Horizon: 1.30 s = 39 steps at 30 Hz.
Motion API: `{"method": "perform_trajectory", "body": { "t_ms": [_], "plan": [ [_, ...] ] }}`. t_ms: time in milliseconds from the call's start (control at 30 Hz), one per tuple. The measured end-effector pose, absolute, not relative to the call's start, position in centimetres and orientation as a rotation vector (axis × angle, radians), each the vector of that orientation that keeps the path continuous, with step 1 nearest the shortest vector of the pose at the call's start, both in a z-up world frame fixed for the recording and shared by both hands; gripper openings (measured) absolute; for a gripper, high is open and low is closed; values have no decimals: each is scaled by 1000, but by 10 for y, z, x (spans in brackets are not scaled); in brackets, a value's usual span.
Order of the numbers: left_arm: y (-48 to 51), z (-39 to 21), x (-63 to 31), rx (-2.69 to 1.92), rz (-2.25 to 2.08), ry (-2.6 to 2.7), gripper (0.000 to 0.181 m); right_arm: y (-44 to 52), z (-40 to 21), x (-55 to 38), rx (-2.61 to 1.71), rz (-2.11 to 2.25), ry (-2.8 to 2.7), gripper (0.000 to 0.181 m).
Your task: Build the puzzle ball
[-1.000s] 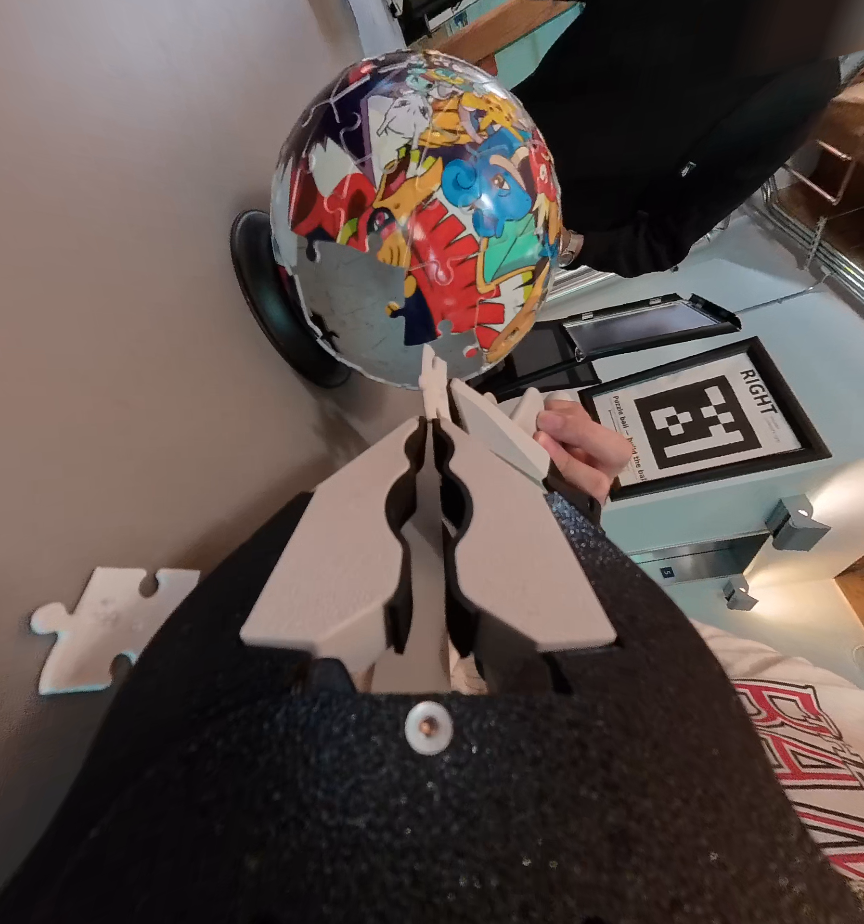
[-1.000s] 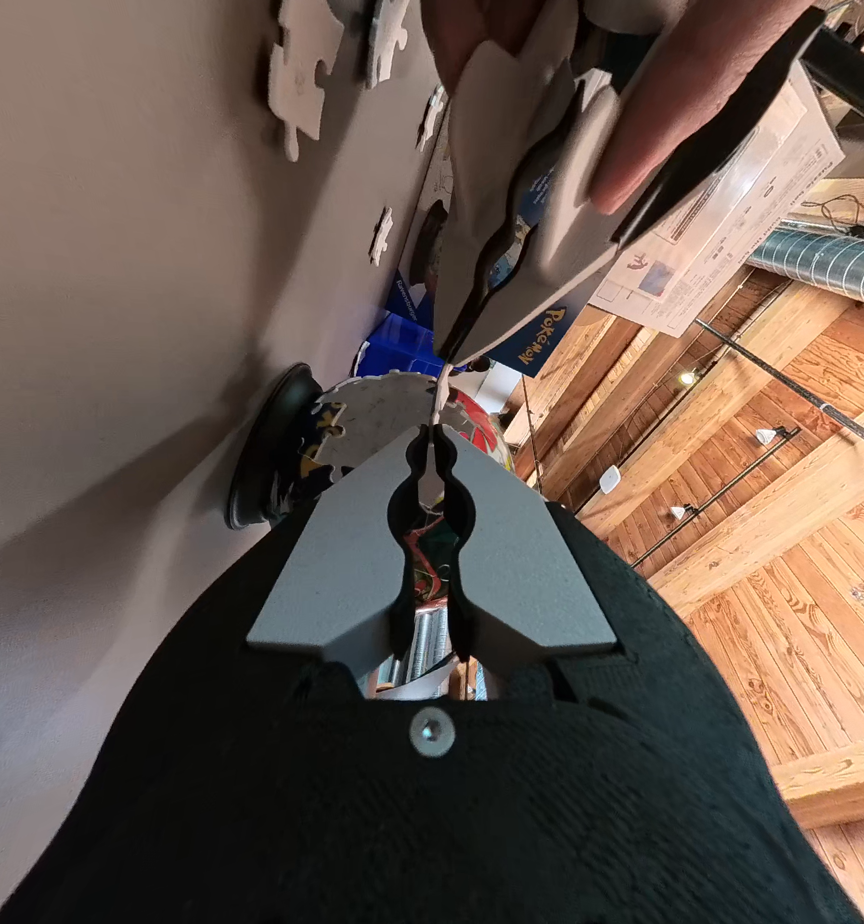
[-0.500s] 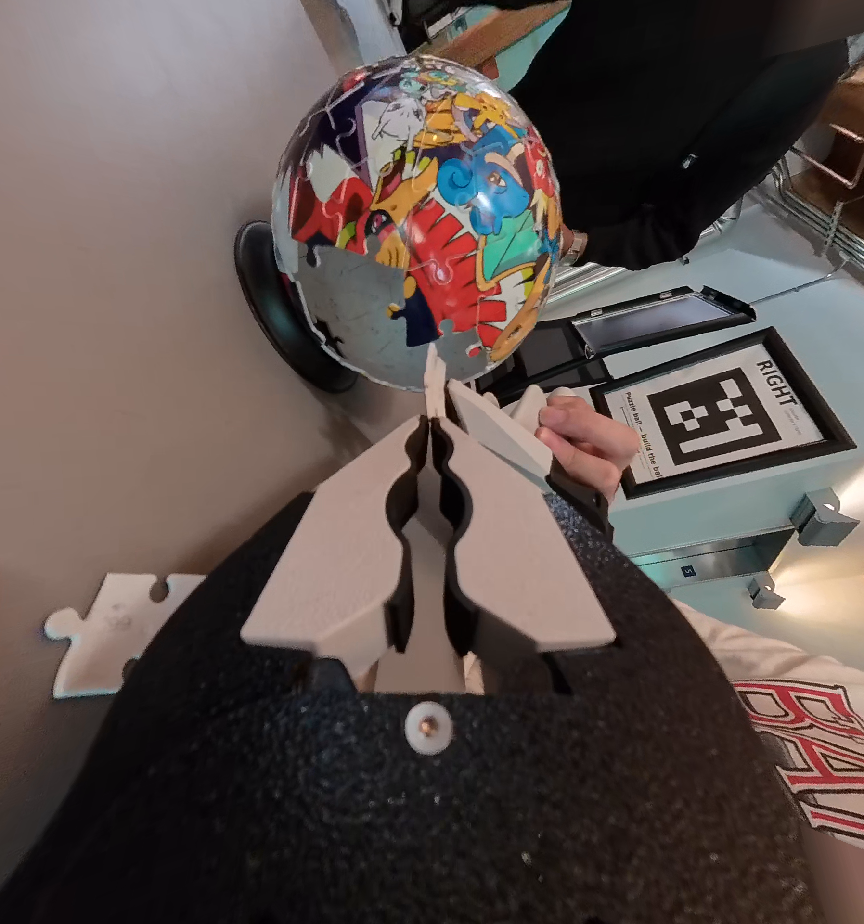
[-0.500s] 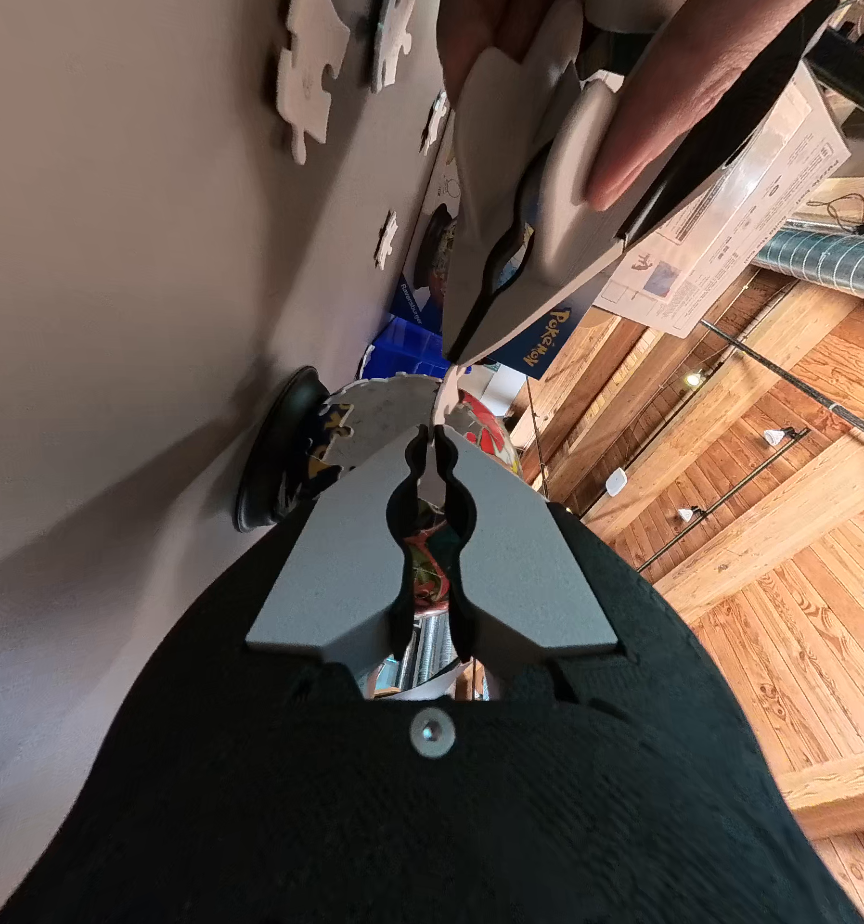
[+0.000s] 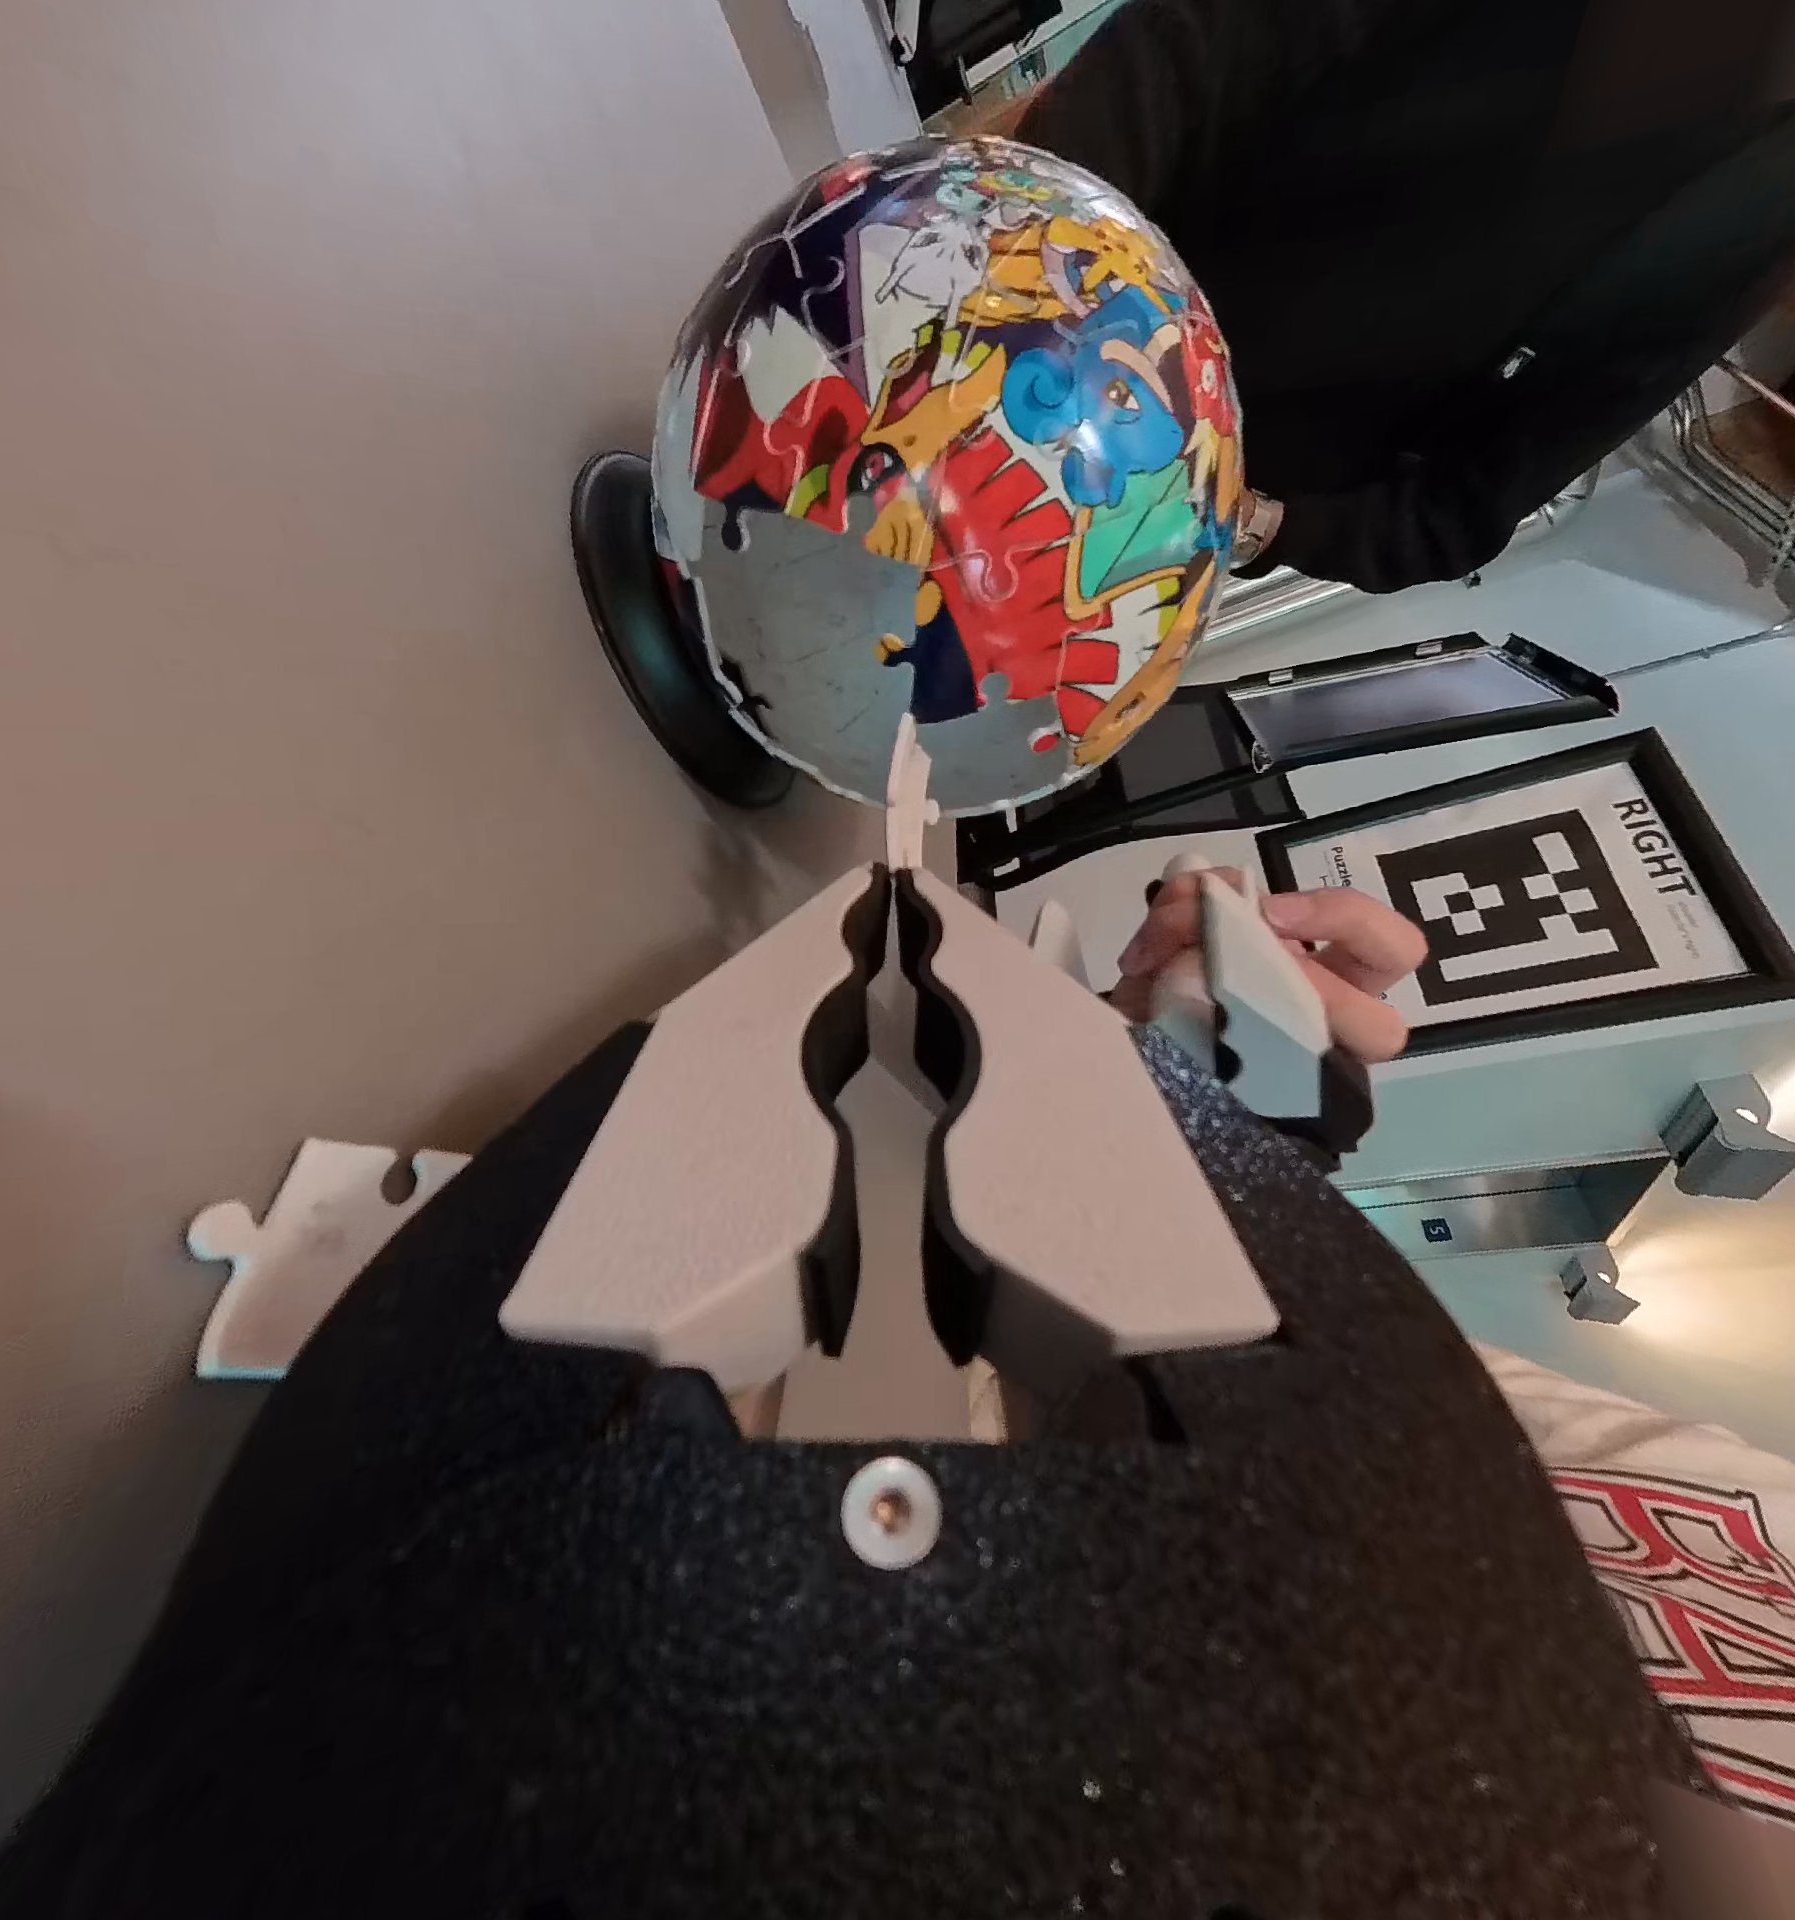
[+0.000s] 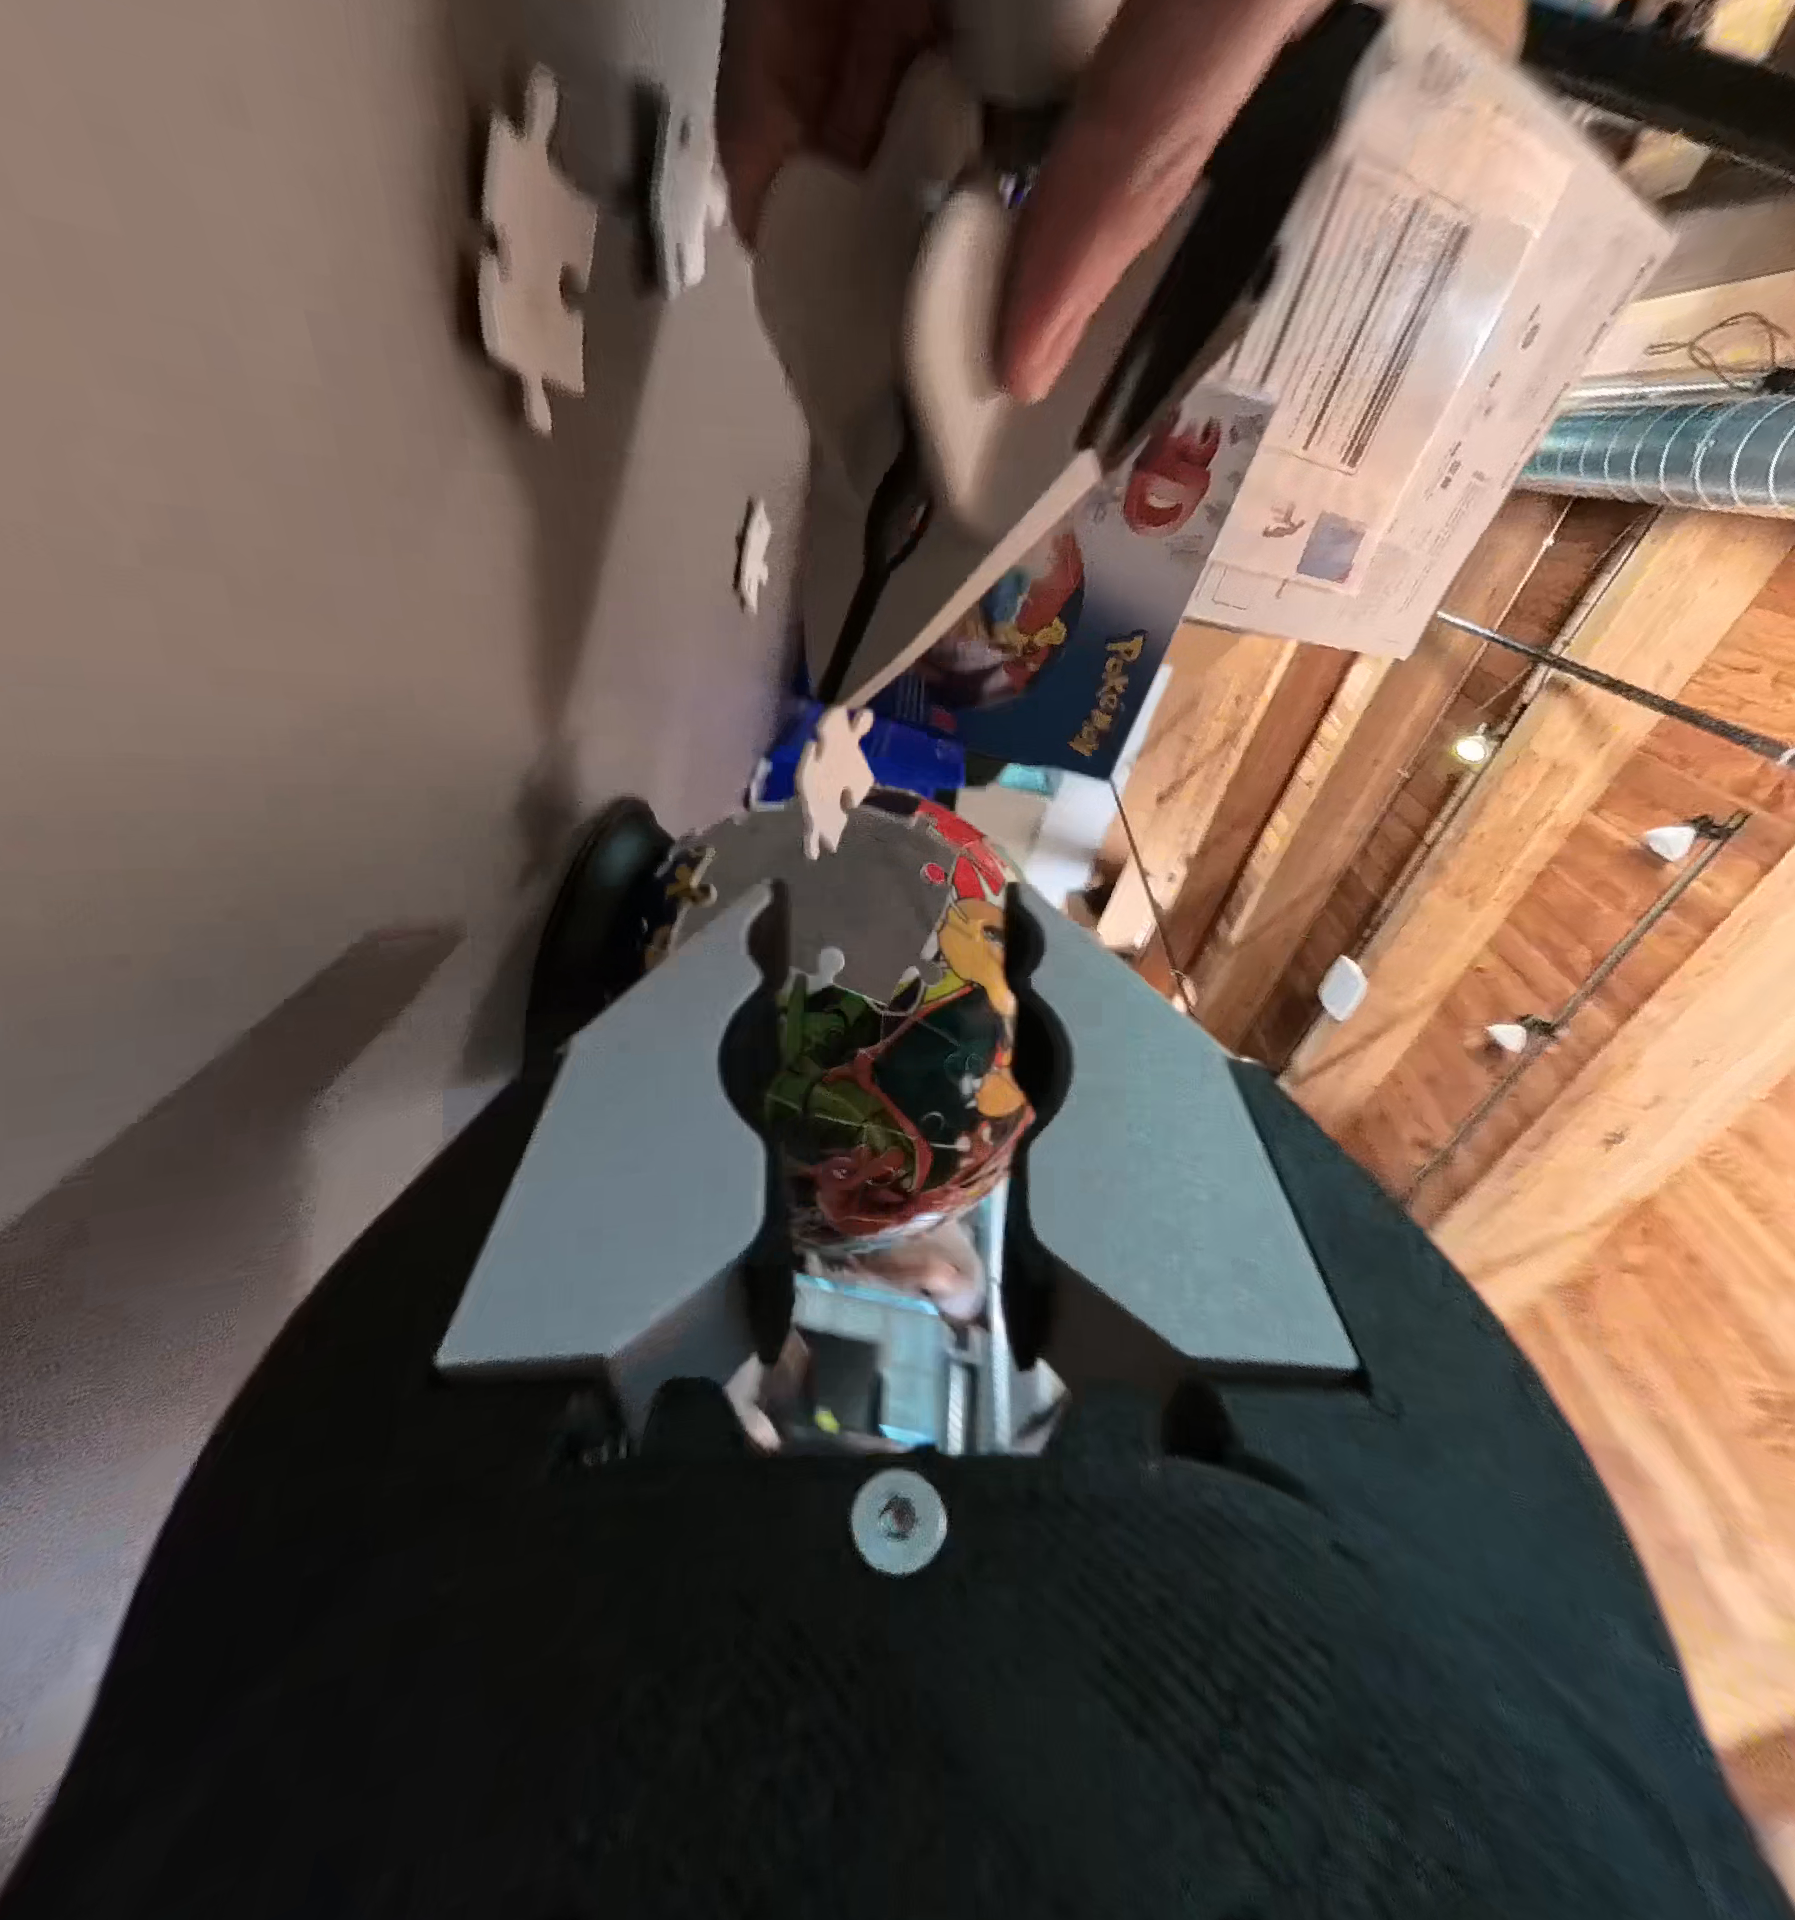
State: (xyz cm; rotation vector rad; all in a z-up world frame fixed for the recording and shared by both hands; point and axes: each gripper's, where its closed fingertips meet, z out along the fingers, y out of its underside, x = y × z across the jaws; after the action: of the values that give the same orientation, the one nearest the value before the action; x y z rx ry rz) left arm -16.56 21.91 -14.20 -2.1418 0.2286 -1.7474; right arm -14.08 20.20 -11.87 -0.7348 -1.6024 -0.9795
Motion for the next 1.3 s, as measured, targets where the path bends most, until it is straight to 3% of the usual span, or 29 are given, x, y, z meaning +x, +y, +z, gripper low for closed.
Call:
{"method": "perform_trajectory", "body": {
  "t_ms": [267, 433, 800, 1300],
  "plan": [
    [226, -142, -152, -2182, -1742, 248, 0, 199, -110, -95, -1107, -550, -1454, 106],
    [234, -147, -138, -2238, -1715, 252, 0, 226, -134, -65, -1344, -451, -1535, 118],
    [247, -156, -131, -2319, -1608, 251, 0, 254, -131, -76, -1352, -346, -1672, 132],
    [250, -171, -125, -2406, -1491, 283, 0, 272, -131, -90, -1336, -278, -1751, 138]
  ]
}}
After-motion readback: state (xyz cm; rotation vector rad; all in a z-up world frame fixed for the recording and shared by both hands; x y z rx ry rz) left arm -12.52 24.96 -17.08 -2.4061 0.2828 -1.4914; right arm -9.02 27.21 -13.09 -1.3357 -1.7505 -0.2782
